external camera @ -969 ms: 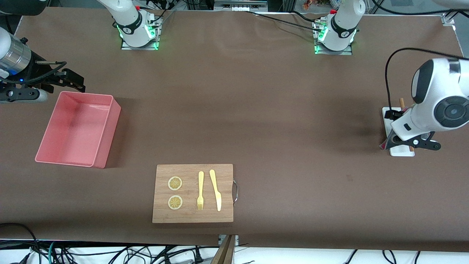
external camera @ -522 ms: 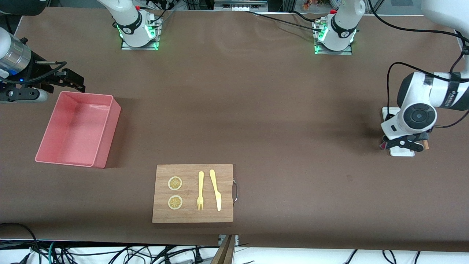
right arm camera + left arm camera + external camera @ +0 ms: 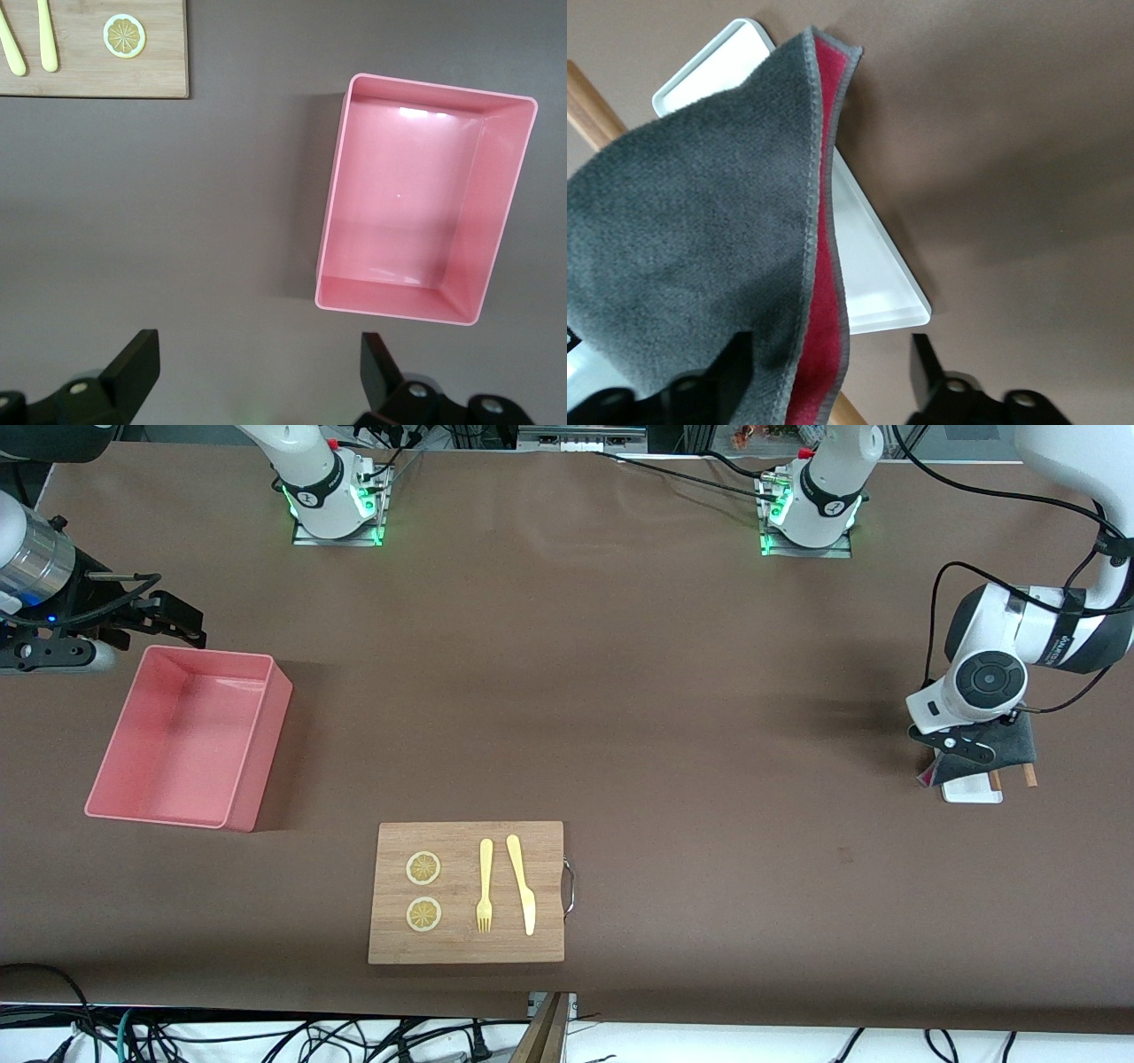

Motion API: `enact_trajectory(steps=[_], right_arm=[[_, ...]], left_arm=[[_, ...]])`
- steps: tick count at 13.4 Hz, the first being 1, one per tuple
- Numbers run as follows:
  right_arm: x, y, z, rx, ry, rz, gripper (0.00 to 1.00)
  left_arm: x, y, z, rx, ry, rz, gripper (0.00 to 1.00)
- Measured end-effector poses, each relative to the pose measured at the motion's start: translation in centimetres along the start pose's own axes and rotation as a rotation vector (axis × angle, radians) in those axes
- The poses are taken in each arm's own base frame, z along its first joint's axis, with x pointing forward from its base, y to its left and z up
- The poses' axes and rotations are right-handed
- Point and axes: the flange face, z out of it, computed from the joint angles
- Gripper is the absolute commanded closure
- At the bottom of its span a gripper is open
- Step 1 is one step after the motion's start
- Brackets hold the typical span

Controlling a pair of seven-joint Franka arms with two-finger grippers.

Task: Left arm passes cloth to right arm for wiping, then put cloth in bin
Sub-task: 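Lower the left gripper onto the grey cloth and close on it, then lift the grey cloth with the left gripper while the right gripper approaches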

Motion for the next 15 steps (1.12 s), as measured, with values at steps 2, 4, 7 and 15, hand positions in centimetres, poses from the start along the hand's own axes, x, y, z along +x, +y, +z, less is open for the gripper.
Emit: enact_trajectory(steps=[2,4,7,15], right_arm=[[0.0,0.0,0.0,0.000,0.000,0.000,0.00],[0.0,0.0,0.0,0.000,0.000,0.000,0.00],[0.0,0.0,0.0,0.000,0.000,0.000,0.00],[0.0,0.0,0.0,0.000,0.000,0.000,0.00]], left_arm=[[-0.1,-0.4,-0.2,0.049,0.000,0.028,0.68],[-0.2,-0.7,-0.5,0.078,0.000,0.042,0.71],[-0.4,-0.9,-0.3,0.082,-0.002,0.042,0.87],[-0.3,-2.3,-2.1,0.101,0.023,0.021,1.00]])
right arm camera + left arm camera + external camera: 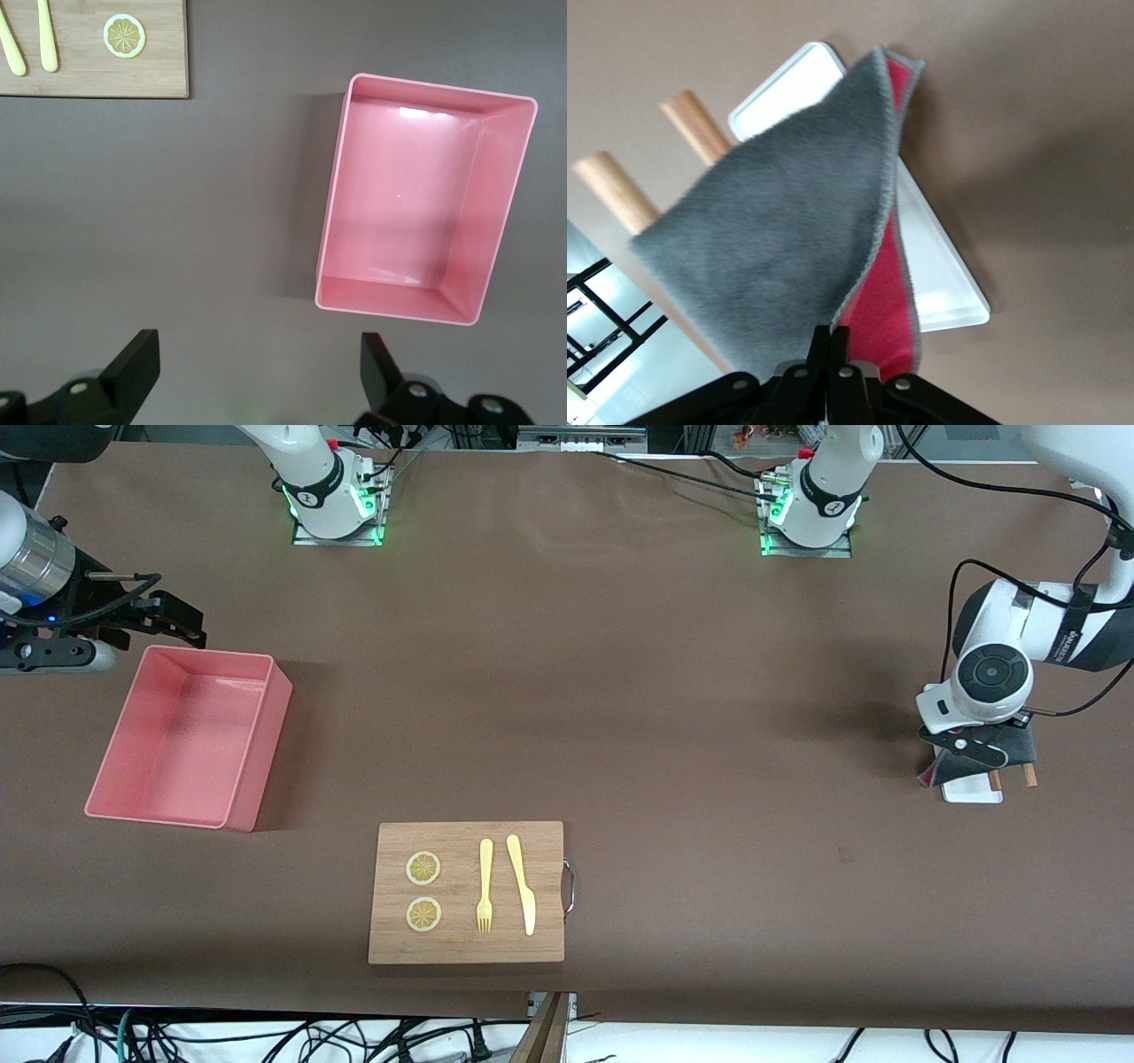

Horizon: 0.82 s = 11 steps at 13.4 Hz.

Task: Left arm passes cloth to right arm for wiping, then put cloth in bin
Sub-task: 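Lift the grey cloth with the left gripper while the right gripper approaches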

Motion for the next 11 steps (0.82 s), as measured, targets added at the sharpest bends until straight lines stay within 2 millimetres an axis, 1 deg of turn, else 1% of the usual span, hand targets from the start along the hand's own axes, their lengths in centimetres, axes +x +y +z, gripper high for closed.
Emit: enact_trajectory(steps=[1,2,3,6,8,9,11], right_arm=[[0.0,0.0,0.0,0.000,0.001,0.000,0.00],[0.0,0.0,-0.1,0.000,0.004,-0.001,0.00],[0.1,-0.1,-0.2,0.001,0.016,-0.002,0.00],[0.4,-0.5,-0.6,0.002,0.049,-0.008,0.00],[0.6,-0.3,-0.4,0.002,0.046,-0.005,0.00],[1.0,-0.2,0.3,0.002,0.033,-0.003,0.00],[2.2,-0.3,2.7,0.000,-0.011,-0.006,0.00]], left_arm=[[0.1,-0.4,-0.9,0.005,-0.004,-0.009,1.00],[0.4,-0.6,-2.4,0.004,-0.012,-0.018,1.00],[0.8,-0.8,-4.4,0.000,-0.021,-0.029,1.00],[1.9,-0.9,-11.9,-0.046,-0.024,-0.069,1.00],[2.0,-1.0,-15.6,-0.161,-0.003,-0.114,1.00],[2.0,-1.2,-17.1,-0.233,0.014,-0.138,1.00],[1.5,-1.8,-20.0,-0.374,0.040,-0.175,1.00]])
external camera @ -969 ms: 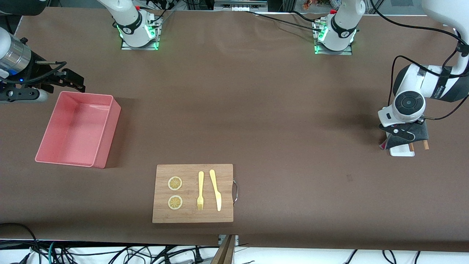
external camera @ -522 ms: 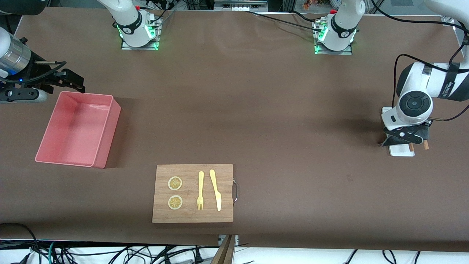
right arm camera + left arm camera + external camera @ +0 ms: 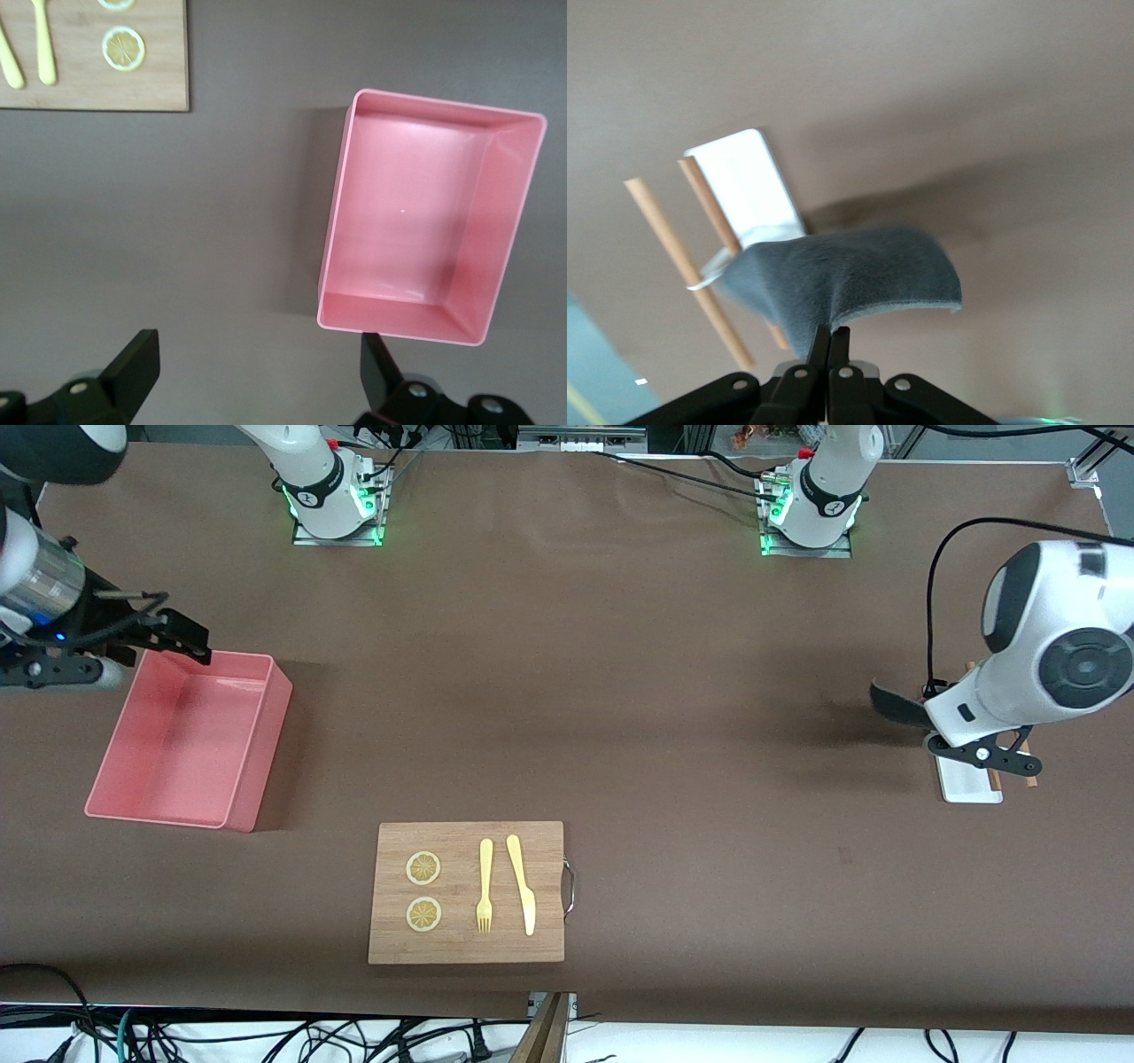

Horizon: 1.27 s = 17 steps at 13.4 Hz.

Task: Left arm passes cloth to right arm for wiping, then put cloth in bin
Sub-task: 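Lift the grey cloth with the left gripper while the right gripper approaches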

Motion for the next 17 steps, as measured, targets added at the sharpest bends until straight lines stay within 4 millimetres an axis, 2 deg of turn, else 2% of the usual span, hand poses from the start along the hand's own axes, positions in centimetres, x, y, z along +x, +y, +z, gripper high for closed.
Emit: enact_trajectory(steps=[2,4,6,8,11,15,17], right_arm=[[1.3,-0.4,2.8,-0.001,-0.050,-0.034,0.00],[2.1,-1.8,5.1,0.008,-0.093,-0.168,0.00],[2.2,-4.3,5.9,0.071,-0.102,-0.308,0.00],[2.0,-6.8,5.8,0.182,-0.089,-0.436,0.00],[2.2,-9.3,6.2,0.335,-0.032,-0.663,0.00],[3.4,-11.5,7.9,0.565,0.077,-0.903,0.00],[4.1,-12.5,9.3,0.676,0.156,-1.036,0.00]], left_arm=[[-0.7,0.6,-3.2,-0.151,0.016,-0.017,1.00],[-1.3,1.1,-5.9,-0.332,0.048,-0.044,1.00],[-1.4,2.0,-7.6,-0.522,0.065,-0.134,1.00],[-0.8,4.2,-8.7,-0.670,0.035,-0.231,1.00],[0.9,11.1,-11.6,-0.770,0.038,-0.348,1.00],[1.9,23.9,-15.9,-0.842,0.090,-0.517,1.00],[1.8,28.9,-17.6,-0.929,0.092,-0.598,1.00]])
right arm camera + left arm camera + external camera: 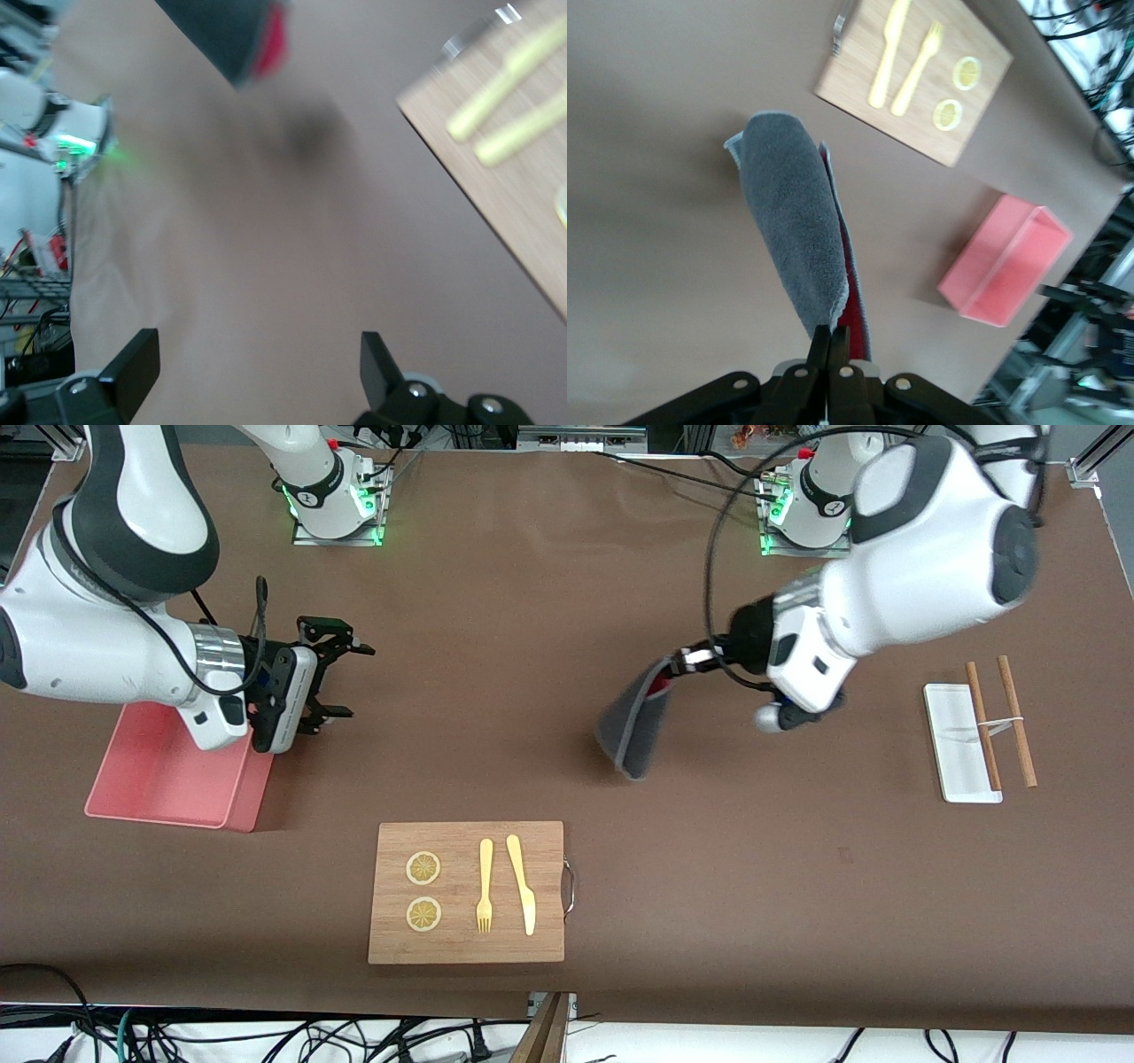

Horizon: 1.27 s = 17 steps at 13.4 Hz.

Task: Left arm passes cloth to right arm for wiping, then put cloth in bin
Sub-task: 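Lift the grey cloth with the left gripper while the right gripper approaches, then close the right gripper on the cloth held by the left gripper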

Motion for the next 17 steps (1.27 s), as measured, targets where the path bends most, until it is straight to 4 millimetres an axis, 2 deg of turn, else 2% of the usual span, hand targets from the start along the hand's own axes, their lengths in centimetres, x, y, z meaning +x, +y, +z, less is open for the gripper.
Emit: enact_trajectory(steps=[6,9,13,17], right_arm=[[-0.4,4.5,6.9,0.149,0.272,-0.483,0.00],[-0.6,5.6,9.0,0.174,0.405,-0.563,0.00],[-0.3,5.3,10.2,0.191,0.511,-0.587,0.00],[0.3,3.8,12.2,0.224,0.526,-0.583,0.00]], left_arm=[[-7.9,7.1,3.1,-0.264,-0.003,-0.123,1.00],[-11.6,9.0,6.4,-0.325,-0.001,-0.184,1.00],[-12.5,9.8,9.3,-0.380,0.019,-0.218,1.00],[-12.3,9.8,9.3,-0.389,0.024,-0.222,1.00]])
